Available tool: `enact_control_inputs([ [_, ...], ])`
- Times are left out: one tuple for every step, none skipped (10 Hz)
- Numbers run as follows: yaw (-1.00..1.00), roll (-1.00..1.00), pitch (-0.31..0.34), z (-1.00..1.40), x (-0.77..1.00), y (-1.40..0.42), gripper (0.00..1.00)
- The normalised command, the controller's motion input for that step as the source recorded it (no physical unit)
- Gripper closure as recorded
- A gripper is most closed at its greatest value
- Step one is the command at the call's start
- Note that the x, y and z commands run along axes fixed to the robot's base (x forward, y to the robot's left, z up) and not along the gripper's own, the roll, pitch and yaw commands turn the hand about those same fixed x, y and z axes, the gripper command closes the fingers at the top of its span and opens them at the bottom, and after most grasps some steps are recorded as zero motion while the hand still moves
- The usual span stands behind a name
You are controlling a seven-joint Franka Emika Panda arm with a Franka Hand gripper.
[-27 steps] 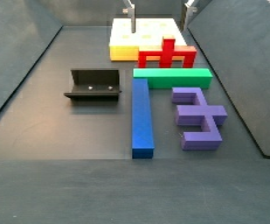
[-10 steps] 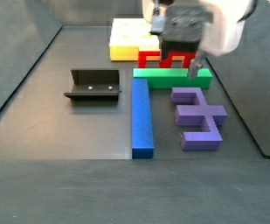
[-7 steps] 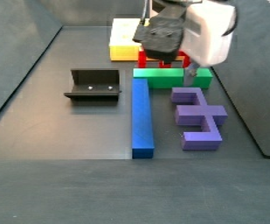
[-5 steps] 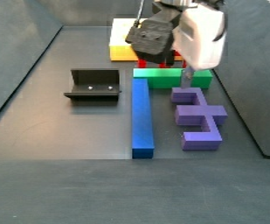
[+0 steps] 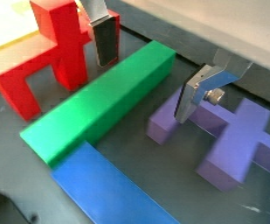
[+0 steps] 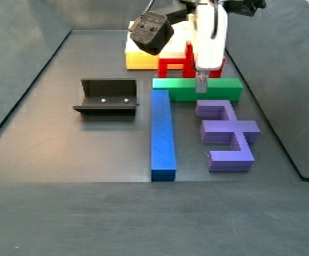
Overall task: Pick up the green object. Move up. Move to above the board. Insert the green object.
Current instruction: Pick up the green object.
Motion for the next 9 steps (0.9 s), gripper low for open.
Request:
enact_control_inputs([
  [-0.06, -0.02, -0.036, -0.17, 0.00, -0.07, 0.00],
  [-0.06, 0.00, -0.031, -0.15, 0.00, -0.03, 0.00],
  [0.00, 0.00, -0.016, -0.14, 0.00, -0.02, 0.00],
  [0.00, 0.05, 0.010, -0.20, 0.02, -0.15, 0.00],
  [0.00, 0.09, 0.034, -0.23, 0.00, -0.19, 0.00],
  [0.00, 0.01, 0.000, -0.19, 0.00, -0.08, 0.00],
  [0.00, 0.00, 0.000, -0.07, 0.00, -0.09, 0.00],
  [0.09, 0.00, 0.000, 0.03, -0.01, -0.10, 0.00],
  [0.05, 0.00, 0.000, 0.00, 0.00, -0.10, 0.00],
])
